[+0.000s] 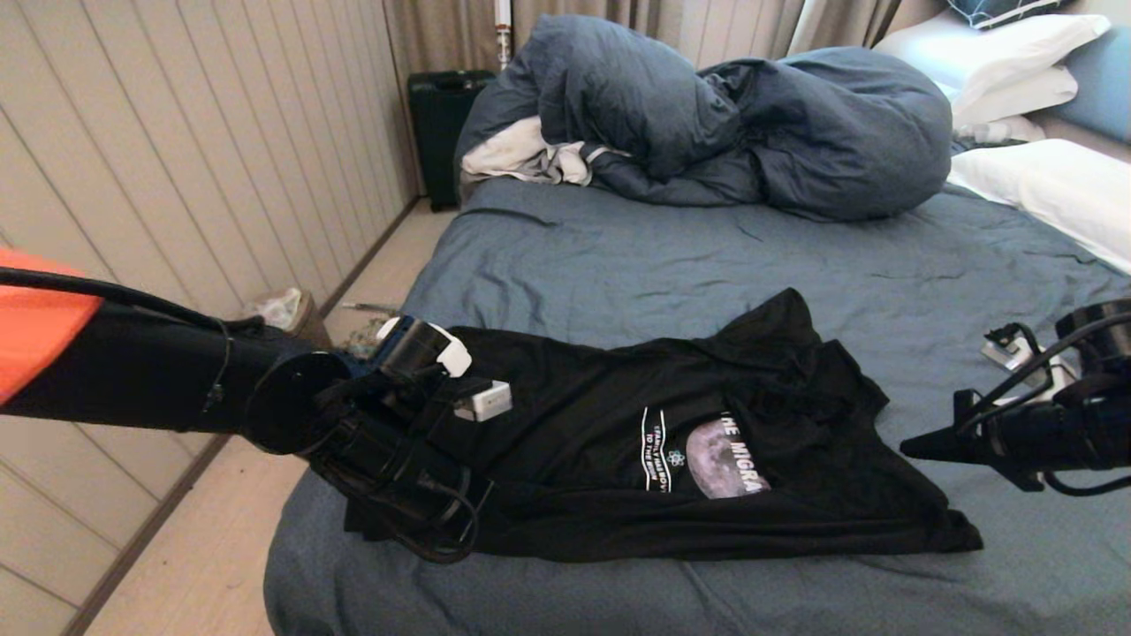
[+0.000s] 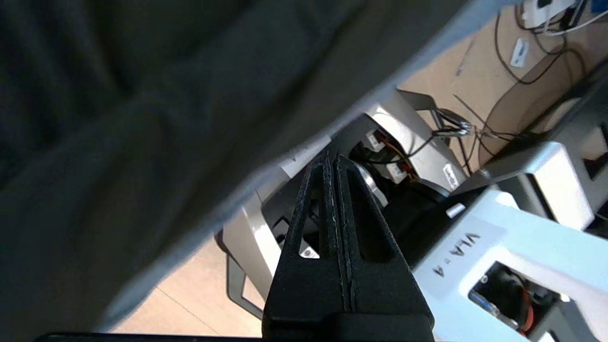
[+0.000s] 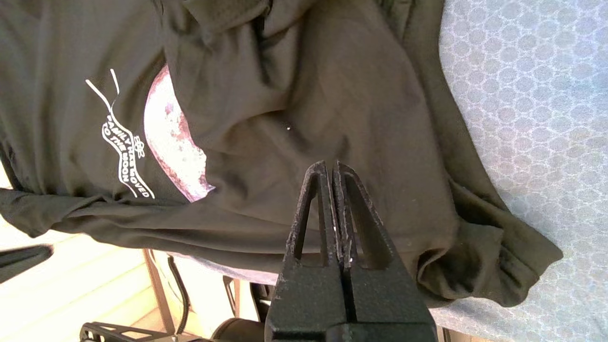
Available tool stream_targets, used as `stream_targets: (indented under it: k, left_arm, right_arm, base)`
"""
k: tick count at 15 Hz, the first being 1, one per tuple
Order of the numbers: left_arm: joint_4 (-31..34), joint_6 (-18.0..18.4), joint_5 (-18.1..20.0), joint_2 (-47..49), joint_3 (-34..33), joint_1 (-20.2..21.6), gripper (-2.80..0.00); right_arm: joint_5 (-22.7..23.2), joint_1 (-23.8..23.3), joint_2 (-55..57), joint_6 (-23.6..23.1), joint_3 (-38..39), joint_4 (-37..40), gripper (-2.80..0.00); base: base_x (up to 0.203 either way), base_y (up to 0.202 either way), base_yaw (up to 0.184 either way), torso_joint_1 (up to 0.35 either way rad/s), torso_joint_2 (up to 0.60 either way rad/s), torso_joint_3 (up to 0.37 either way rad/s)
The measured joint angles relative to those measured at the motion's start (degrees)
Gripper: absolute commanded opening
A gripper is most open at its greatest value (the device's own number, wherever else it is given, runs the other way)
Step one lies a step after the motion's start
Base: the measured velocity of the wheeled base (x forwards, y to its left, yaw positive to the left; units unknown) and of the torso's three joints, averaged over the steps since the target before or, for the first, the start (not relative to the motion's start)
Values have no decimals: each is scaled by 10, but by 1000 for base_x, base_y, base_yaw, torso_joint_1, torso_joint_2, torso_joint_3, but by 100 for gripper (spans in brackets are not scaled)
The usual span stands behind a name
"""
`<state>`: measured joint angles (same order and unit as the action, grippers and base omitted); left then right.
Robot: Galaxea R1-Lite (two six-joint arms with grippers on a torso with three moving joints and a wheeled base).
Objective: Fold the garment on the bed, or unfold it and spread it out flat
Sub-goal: Fold the black T-shirt
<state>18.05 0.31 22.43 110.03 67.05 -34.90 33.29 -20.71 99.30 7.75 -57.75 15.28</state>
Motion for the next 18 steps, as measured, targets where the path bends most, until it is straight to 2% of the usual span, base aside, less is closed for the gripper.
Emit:
stream_targets:
  k: [6, 10, 14, 18]
  left_arm:
    - [-5, 5, -7, 43, 20, 7, -280]
    - [-6, 25, -34, 96, 76, 69, -280]
    - [1, 30, -41, 105, 140, 134, -280]
    - [34, 40, -41, 77, 173, 153, -280]
  right_arm:
    - [0, 0, 2, 0, 3, 0, -280]
    - [0, -2, 2, 0, 4, 0, -280]
    - [0, -1, 2, 0, 8, -1, -280]
    - [0, -1, -3, 0, 11, -1, -280]
  base:
    - [0, 0, 0, 0, 0, 0]
    - [0, 0, 0, 0, 0, 0]
    - [0, 0, 0, 0, 0, 0]
    - [0, 0, 0, 0, 0, 0]
